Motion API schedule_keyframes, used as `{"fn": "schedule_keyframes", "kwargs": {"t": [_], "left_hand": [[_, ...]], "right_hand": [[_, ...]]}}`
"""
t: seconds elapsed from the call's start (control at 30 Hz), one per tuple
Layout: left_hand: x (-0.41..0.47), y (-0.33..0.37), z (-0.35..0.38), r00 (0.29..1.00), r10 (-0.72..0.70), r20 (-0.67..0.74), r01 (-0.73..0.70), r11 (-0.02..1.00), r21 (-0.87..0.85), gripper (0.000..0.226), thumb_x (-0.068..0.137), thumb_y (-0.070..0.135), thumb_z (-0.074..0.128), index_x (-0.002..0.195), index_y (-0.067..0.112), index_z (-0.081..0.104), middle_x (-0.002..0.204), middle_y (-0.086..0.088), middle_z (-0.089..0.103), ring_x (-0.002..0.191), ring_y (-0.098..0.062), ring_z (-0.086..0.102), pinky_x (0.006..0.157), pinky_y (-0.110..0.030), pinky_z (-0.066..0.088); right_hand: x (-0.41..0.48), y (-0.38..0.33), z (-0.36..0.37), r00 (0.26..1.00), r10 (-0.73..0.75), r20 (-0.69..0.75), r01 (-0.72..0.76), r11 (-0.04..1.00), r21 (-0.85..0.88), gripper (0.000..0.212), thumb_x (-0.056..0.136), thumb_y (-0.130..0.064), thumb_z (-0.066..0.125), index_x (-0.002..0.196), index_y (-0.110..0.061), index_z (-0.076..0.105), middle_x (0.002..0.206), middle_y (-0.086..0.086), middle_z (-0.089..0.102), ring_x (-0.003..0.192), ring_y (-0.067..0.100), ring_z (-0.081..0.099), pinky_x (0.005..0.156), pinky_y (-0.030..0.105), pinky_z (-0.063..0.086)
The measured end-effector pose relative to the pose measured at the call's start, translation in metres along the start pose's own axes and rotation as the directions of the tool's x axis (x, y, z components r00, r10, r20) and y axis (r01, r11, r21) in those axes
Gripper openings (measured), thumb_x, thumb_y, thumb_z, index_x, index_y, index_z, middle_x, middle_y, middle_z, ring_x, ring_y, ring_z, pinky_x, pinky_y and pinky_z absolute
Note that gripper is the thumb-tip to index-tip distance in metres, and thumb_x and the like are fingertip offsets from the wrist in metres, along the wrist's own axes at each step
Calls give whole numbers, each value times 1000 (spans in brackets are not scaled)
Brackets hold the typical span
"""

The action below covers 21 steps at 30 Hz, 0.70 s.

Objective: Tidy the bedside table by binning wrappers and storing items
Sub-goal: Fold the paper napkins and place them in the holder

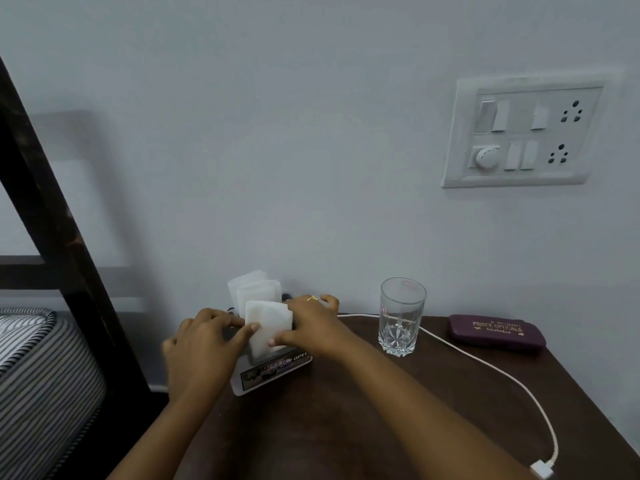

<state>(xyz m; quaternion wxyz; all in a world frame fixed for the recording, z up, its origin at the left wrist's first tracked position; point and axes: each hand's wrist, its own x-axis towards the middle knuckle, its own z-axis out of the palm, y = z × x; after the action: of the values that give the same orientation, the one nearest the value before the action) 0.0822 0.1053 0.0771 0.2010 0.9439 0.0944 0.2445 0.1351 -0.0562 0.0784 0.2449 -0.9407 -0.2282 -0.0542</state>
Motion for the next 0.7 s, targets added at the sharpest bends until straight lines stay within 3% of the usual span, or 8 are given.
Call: {"fn": "schedule_keyframes", "kwargs": {"t": [0.13,0.23,0.4,0.43,0.5,0.6,0.7], "left_hand": [[0,0,4,999,39,30,-38,999,-8,27,80,55,61,95,34,68,112,7,60,108,-21,49,77,-34,26],[-1,4,8,1000,-10,16,11,999,-43,21,82,49,61,90,31,68,113,5,60,107,-23,48,76,-34,27],[-6,3,14,998,-68,-15,66,990,-127,27,82,43,64,103,27,67,119,-1,56,114,-27,45,83,-40,34],[-9,2,14,995,-93,-38,85,981,-174,30,81,40,66,108,25,65,121,-4,54,115,-29,44,86,-43,36],[-16,-5,15,982,-178,-55,153,939,-310,44,81,33,69,120,18,57,128,-12,48,120,-34,41,94,-47,37],[-24,-13,22,956,-284,79,277,779,-563,64,82,32,68,136,13,39,140,-14,38,128,-33,39,103,-48,36],[-25,-9,29,955,-216,202,295,646,-704,60,82,25,68,134,18,40,131,-9,51,116,-29,54,92,-41,48]], "right_hand": [[0,1,-1,999,-36,26,38,996,-84,32,79,-37,68,109,-25,62,116,-1,60,122,17,44,103,45,13],[2,1,6,991,-77,-108,69,995,-74,33,82,-36,66,114,-30,62,124,-1,60,127,13,40,101,43,12],[3,-1,11,987,-101,-127,83,987,-137,31,78,-36,68,108,-29,61,106,-2,64,115,17,47,93,42,20],[4,0,12,986,-90,-143,78,993,-87,32,77,-37,69,107,-29,60,105,-3,64,112,17,49,92,42,24],[3,6,13,975,-7,-223,51,981,188,39,73,-36,74,107,-30,58,106,-7,63,108,15,53,93,40,34],[-2,17,13,937,211,-278,-3,802,598,52,71,-26,79,116,-24,54,113,-6,53,106,12,52,90,28,42],[-4,21,16,962,217,-167,-58,758,649,46,76,-23,77,118,-20,58,119,-2,46,110,14,50,93,25,42]]}}
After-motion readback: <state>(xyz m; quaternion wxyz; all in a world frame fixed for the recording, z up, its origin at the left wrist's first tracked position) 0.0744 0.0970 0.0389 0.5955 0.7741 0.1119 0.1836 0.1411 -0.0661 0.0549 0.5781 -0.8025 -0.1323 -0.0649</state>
